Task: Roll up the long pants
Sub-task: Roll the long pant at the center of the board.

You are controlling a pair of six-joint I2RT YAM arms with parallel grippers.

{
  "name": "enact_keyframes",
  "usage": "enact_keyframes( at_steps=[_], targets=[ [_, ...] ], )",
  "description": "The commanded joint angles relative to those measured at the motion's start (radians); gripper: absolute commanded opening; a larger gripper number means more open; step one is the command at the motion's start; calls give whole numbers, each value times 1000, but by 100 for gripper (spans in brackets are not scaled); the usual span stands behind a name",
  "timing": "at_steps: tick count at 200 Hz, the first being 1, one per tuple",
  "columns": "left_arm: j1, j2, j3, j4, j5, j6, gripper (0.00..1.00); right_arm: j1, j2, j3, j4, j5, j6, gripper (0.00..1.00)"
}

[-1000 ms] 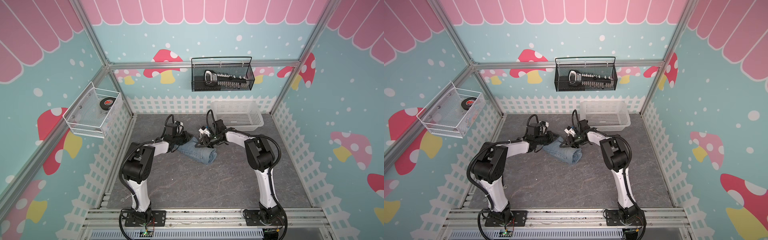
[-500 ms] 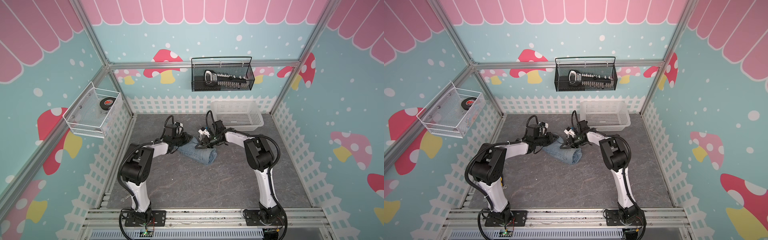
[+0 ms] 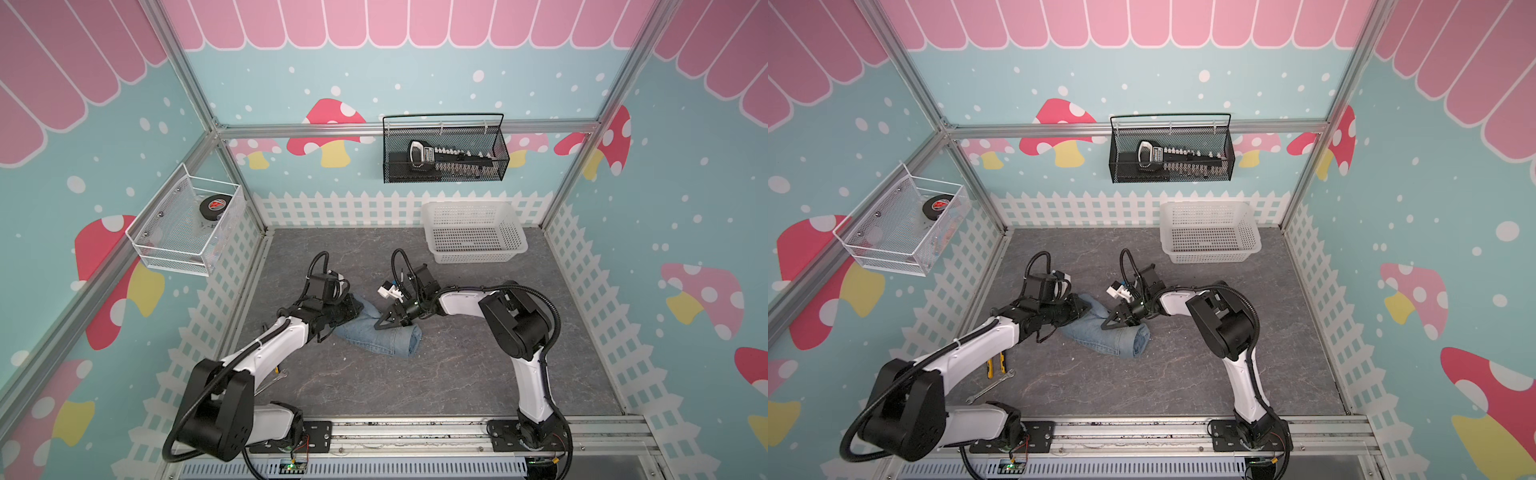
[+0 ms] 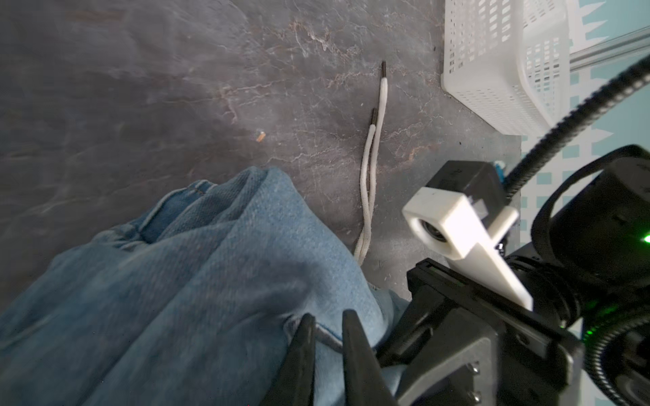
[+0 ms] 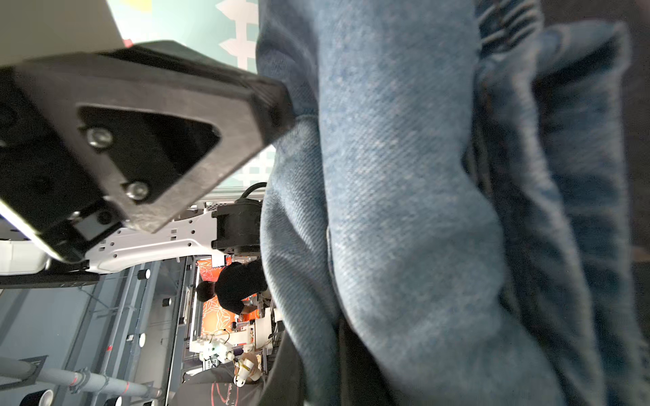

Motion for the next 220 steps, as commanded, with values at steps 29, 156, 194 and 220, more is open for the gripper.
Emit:
enact_keyframes(
  at_steps=[29, 156, 194, 220],
  targets=[
    [25, 198, 25, 72, 40, -20, 16, -93, 162, 23, -42, 101, 111, 0],
    [40, 170, 69, -15, 54, 28, 17, -146, 317, 81, -113, 186, 170, 0],
    [35, 365, 132, 43, 78, 7, 16, -146, 328, 152, -355, 337, 18, 2],
    [32, 428, 150, 29, 63, 23, 16, -146, 301, 145, -409, 420, -32, 25]
  ],
)
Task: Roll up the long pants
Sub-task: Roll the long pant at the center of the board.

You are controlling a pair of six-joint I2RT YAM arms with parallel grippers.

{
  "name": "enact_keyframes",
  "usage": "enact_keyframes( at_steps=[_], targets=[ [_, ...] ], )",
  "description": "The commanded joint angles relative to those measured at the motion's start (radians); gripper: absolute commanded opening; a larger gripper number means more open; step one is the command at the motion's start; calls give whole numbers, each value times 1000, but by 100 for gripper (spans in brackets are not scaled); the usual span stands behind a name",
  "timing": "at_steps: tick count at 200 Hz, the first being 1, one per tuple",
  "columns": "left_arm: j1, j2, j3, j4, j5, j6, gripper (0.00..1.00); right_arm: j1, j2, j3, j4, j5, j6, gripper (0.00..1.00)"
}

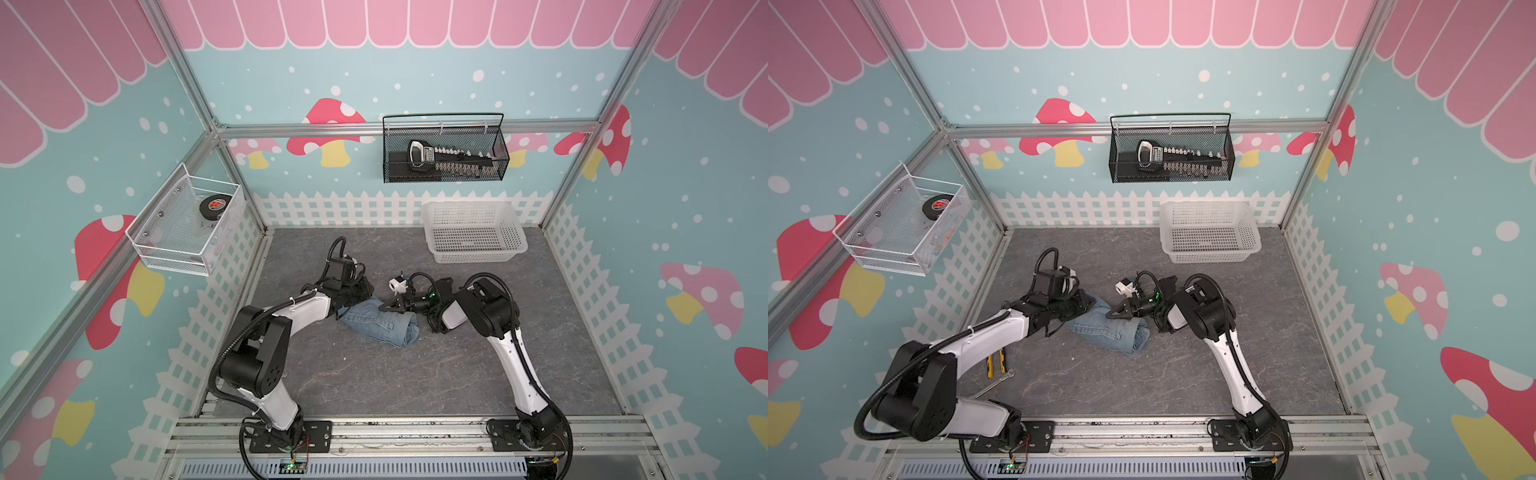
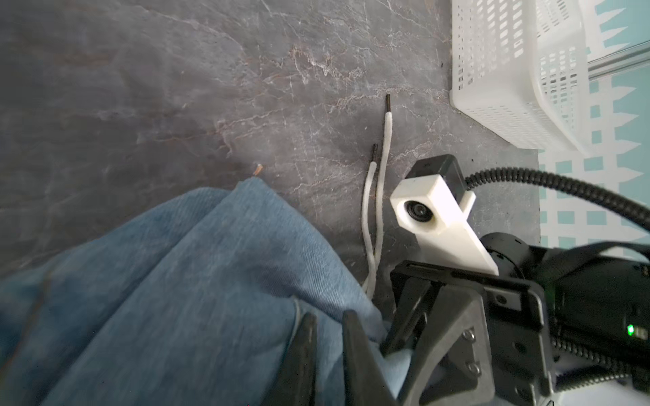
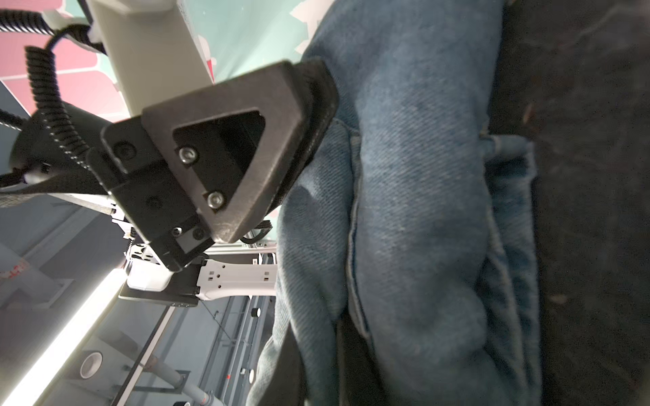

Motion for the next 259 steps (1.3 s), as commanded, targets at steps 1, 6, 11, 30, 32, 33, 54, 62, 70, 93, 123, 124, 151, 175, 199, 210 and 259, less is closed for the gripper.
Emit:
enact_keyframes(
  at_steps=[1, 6, 11, 30, 32, 33, 54, 62, 70, 93, 123, 124, 151, 175, 199, 210, 259],
  targets=[
    [-9, 141, -38, -122, -66, 10, 16, -27, 115, -81, -220, 487, -125, 25],
    [-9, 149, -35, -126, -65, 14, 16, -27, 103, -88, -221, 507, -130, 25],
    [-9, 155, -35, -132, -65, 17, 16, -27, 88, -95, -221, 518, -135, 29],
    [-9, 168, -34, -150, -69, 34, 16, -27, 26, -125, -206, 541, -137, 37],
    [-9, 168, -35, -152, -68, 35, 16, -27, 20, -127, -203, 541, -136, 37],
    [-9, 168, -34, -154, -69, 36, 16, -27, 18, -129, -201, 541, -136, 37],
    [-8, 150, -42, -171, -61, 48, 15, -27, 14, -125, -201, 545, -135, 23],
    [-9, 131, -53, -174, -55, 50, 15, -27, 36, -115, -213, 532, -138, 13],
    [-9, 107, -66, -179, -53, 53, 16, -26, 55, -113, -213, 513, -137, 6],
    [-9, 22, -103, -246, -57, 75, 16, -2, 69, -156, -157, 398, -112, 0],
    [-8, -156, -204, -328, -96, 85, 16, 86, -1, -260, -33, 263, -37, 0],
    [-8, -162, -209, -331, -98, 85, 16, 89, -4, -264, -28, 261, -34, 0],
    [-14, -363, -283, -429, -158, 86, 16, 165, -98, -355, 132, 196, 77, 0],
    [-26, -555, -322, -539, -238, 84, 16, 211, -167, -429, 350, 131, 244, 0],
    [-36, -683, -335, -600, -273, 67, 18, 215, -196, -503, 592, 91, 422, 0],
    [-42, -705, -333, -610, -272, 62, 18, 207, -188, -527, 684, 71, 484, 0],
    [-66, -620, -346, -469, -260, 51, 18, 128, 54, -606, 1524, 64, 1120, 0]
  ],
)
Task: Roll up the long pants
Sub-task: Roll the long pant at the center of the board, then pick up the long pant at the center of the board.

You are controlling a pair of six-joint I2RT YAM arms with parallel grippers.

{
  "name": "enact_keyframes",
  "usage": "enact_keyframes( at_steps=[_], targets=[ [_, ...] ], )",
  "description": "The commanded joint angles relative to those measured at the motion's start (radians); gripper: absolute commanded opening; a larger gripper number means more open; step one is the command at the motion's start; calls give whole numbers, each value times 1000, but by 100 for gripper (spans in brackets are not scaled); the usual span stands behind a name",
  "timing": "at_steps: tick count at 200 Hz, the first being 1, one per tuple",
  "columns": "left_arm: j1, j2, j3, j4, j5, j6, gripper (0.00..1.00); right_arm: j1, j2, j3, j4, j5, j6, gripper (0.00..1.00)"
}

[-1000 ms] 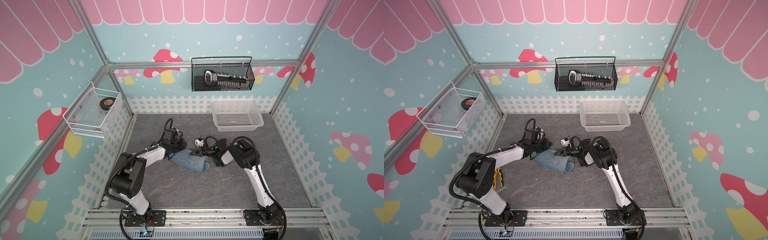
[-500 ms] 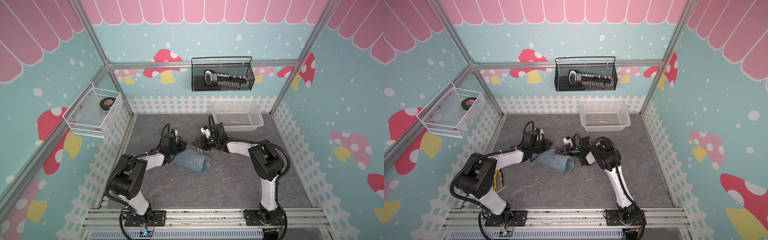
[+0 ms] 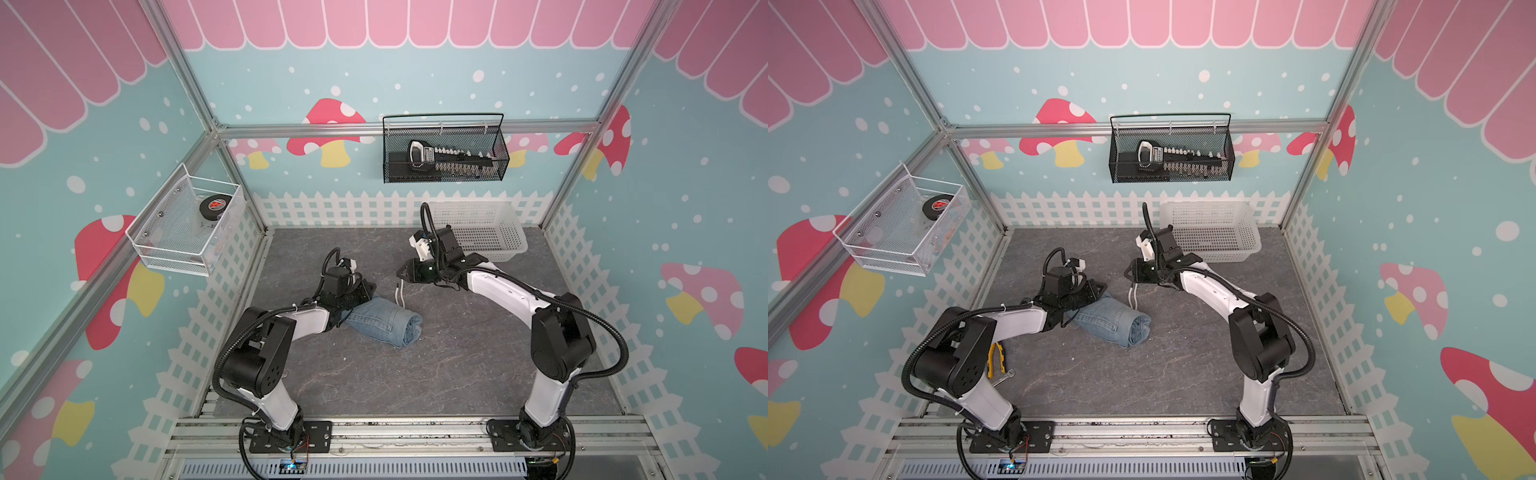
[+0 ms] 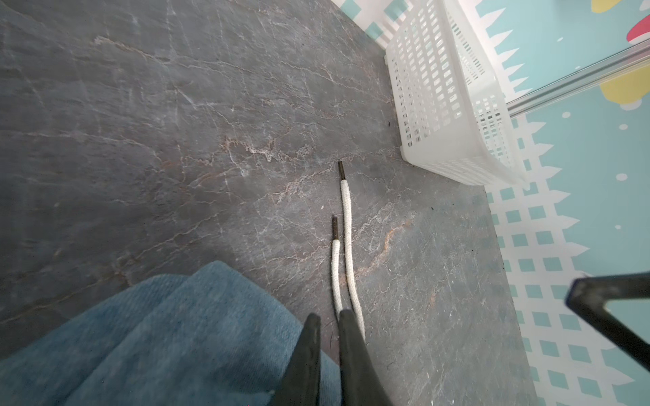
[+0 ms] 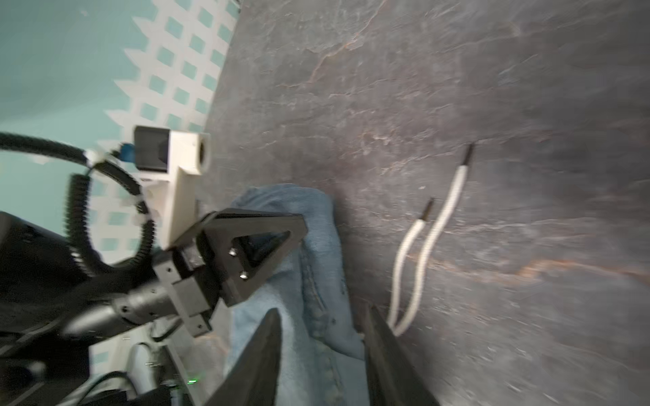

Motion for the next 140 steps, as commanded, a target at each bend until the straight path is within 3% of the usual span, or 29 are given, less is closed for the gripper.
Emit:
enact_keyframes(
  at_steps=[1, 11, 16, 46, 85, 115, 140],
  targets=[
    [-12, 62, -16, 69, -12, -9, 18, -46, 221, -53, 502, 82, 469, 0],
    [-14, 112, -11, 117, -5, -7, 18, -60, 332, -33, 771, 109, 678, 0],
    [-14, 140, -4, 138, -1, -5, 18, -64, 374, -18, 789, 111, 717, 0],
    [-14, 328, 91, 201, 18, 21, 17, -75, 474, 11, 788, 138, 724, 0],
    [-14, 534, 193, 225, 60, 39, 15, -83, 456, 26, 784, 167, 730, 0],
    [-13, 574, 115, 311, 62, 17, 15, -84, 375, -4, 694, 218, 647, 8],
    [-11, 582, 38, 363, 49, 5, 14, -83, 228, -27, 402, 258, 394, 22]
  ],
)
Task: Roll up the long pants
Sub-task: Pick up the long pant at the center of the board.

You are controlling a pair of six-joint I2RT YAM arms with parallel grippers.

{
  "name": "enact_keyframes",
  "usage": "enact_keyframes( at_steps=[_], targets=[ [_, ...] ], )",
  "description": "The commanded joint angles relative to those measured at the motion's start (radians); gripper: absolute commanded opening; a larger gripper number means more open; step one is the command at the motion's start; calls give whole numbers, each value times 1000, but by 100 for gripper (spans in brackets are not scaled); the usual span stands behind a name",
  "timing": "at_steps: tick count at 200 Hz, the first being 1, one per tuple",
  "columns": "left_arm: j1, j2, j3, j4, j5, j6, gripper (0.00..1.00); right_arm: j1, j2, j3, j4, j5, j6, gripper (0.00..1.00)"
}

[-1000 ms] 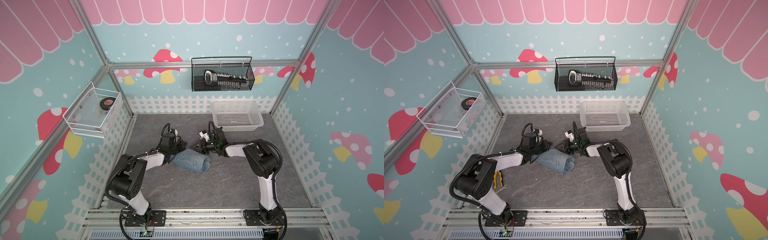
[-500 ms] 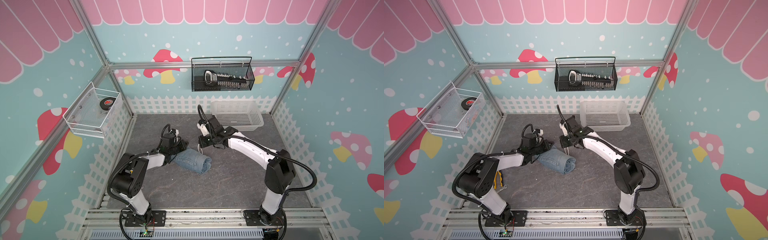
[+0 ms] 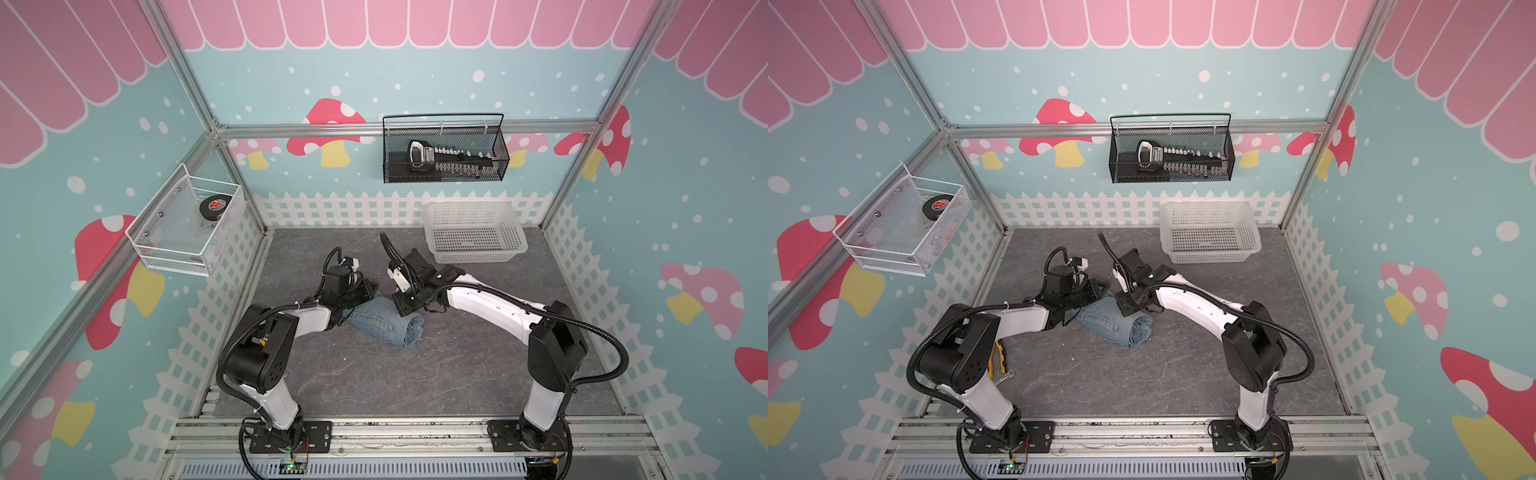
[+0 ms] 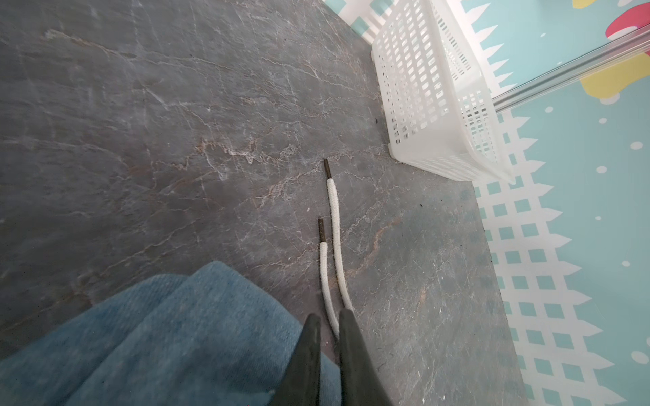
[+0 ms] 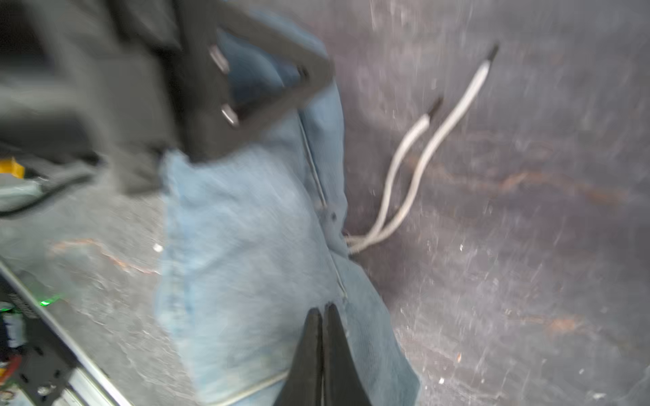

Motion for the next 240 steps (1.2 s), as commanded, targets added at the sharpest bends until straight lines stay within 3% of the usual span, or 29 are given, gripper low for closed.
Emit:
enact_keyframes(
  at_steps=[1, 24, 42, 69, 107, 134, 162, 223, 240],
  targets=[
    [-13, 90, -125, -57, 13, -17, 14, -9, -36, -51, -416, 132, -250, 22],
    [-11, 87, -180, -9, 11, -36, 14, -8, -239, -21, -931, 219, -641, 33],
    [-11, 86, -194, 13, 17, -42, 14, -2, -391, 102, -1476, 416, -1029, 37],
    [-11, 87, -201, 44, 26, -52, 14, 2, -514, 244, -1847, 695, -1278, 43],
    [-11, 102, -202, 63, 37, -55, 14, 54, -609, 357, -2057, 948, -1451, 39],
    [-10, 115, -198, 69, 50, -54, 14, 160, -610, 454, -2209, 1135, -1554, 8],
    [-10, 129, -185, 62, 64, -49, 14, 221, -605, 449, -2258, 1149, -1565, 0],
    [-11, 152, -152, 37, 80, -39, 14, 241, -539, 172, -2131, 1033, -1485, 0],
    [-10, 162, -144, 29, 83, -37, 14, 241, -511, 160, -2136, 1063, -1493, 0]
  ],
)
